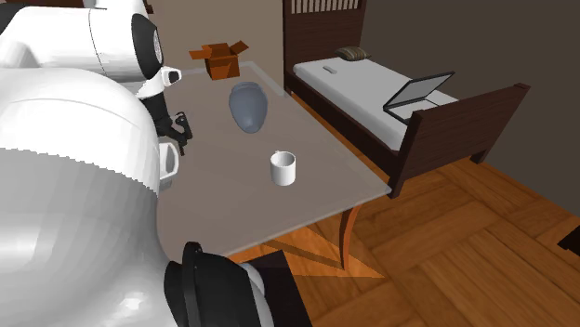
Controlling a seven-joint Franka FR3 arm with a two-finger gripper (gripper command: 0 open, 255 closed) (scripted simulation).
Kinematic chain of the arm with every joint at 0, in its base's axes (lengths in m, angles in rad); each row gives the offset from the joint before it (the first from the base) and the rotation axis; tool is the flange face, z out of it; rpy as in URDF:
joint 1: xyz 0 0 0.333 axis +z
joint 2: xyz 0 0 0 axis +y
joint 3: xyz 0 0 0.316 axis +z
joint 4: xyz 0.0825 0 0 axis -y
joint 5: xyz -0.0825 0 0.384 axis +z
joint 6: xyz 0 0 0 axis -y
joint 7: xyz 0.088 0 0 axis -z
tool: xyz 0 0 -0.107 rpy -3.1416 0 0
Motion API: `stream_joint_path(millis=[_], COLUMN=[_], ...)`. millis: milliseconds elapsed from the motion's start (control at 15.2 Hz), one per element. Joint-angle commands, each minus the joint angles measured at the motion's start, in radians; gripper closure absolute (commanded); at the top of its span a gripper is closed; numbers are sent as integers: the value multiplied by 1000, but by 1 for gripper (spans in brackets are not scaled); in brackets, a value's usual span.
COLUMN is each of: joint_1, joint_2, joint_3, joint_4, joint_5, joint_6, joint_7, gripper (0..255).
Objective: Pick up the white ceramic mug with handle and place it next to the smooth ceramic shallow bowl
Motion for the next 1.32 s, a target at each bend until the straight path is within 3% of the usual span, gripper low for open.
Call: stream_joint_path(millis=[0,660,1254], joint_1=[0,-58,-99], joint_2=[0,170,410], joint_3=[0,-133,-251], joint_4=[0,-72,-35], joint_5=[0,-101,-144], joint_6=[0,229,428], joint_7=[0,-154,-286], gripper=[0,0,0])
